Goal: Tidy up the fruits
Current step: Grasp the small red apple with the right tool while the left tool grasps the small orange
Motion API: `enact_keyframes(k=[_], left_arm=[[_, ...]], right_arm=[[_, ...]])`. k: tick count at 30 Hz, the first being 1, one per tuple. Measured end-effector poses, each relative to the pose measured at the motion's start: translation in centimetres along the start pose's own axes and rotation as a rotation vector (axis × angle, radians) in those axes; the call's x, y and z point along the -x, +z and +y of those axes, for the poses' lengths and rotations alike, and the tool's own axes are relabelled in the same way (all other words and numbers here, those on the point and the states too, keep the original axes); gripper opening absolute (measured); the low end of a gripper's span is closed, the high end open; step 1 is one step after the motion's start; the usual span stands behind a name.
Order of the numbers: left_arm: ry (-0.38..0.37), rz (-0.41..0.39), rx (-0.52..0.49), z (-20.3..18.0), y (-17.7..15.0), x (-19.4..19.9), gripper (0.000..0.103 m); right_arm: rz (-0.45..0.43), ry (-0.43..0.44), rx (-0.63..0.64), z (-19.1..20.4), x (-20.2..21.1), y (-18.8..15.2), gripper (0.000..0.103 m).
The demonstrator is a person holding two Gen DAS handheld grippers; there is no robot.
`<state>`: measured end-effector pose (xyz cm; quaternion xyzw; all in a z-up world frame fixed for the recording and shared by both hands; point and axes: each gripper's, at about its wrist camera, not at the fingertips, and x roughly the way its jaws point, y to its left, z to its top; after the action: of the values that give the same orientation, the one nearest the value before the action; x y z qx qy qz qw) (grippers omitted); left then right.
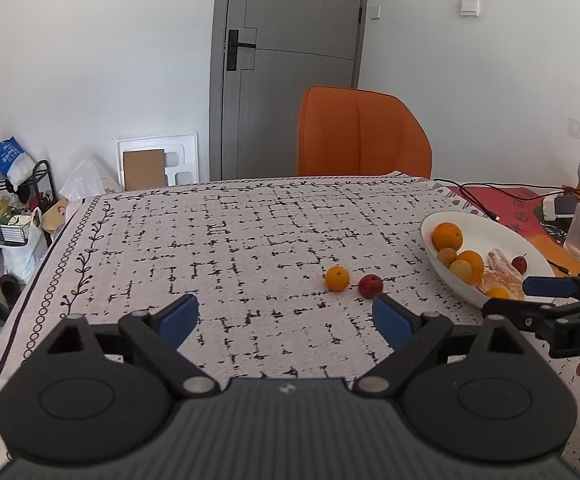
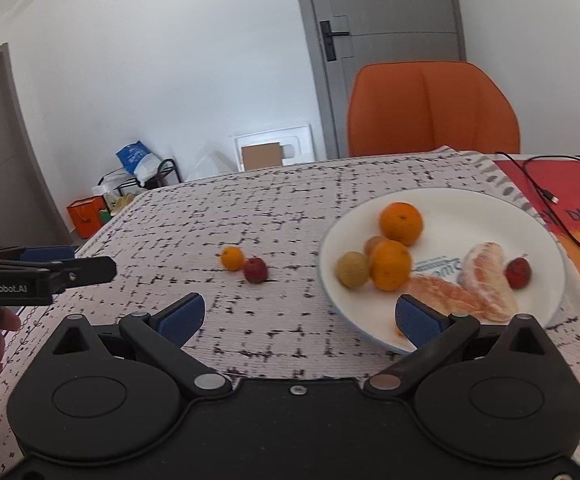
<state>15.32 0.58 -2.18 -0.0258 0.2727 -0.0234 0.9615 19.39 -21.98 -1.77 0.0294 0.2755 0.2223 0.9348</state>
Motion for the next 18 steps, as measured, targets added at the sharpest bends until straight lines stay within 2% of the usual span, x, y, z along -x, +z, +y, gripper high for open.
enact_keyframes(k=[6, 10, 15, 18], left_arm=[[-0.003, 0.008, 0.014, 0.8, -0.2, -0.6, 0.093], [-0.002, 0.015, 0.024, 1.2, -0.3, -1.1, 0.093], [-0.004, 0.017, 0.029, 1.5, -0.2, -1.8, 0.090], [-0.006, 0.018, 0.034, 1.7, -0.2, -2.3, 0.090]], right_arm=[[0.001, 0.029, 0.039, 1.2, -1.1, 0.4, 0.102], [0.019, 0.036, 0.053, 1.6, -2.2, 0.7, 0.084], [0.035, 0.053, 0.071, 1.9, -3.2, 0.8, 0.075], [0.051, 0.060, 0.078, 2.0, -4.0, 1.0, 0.064]])
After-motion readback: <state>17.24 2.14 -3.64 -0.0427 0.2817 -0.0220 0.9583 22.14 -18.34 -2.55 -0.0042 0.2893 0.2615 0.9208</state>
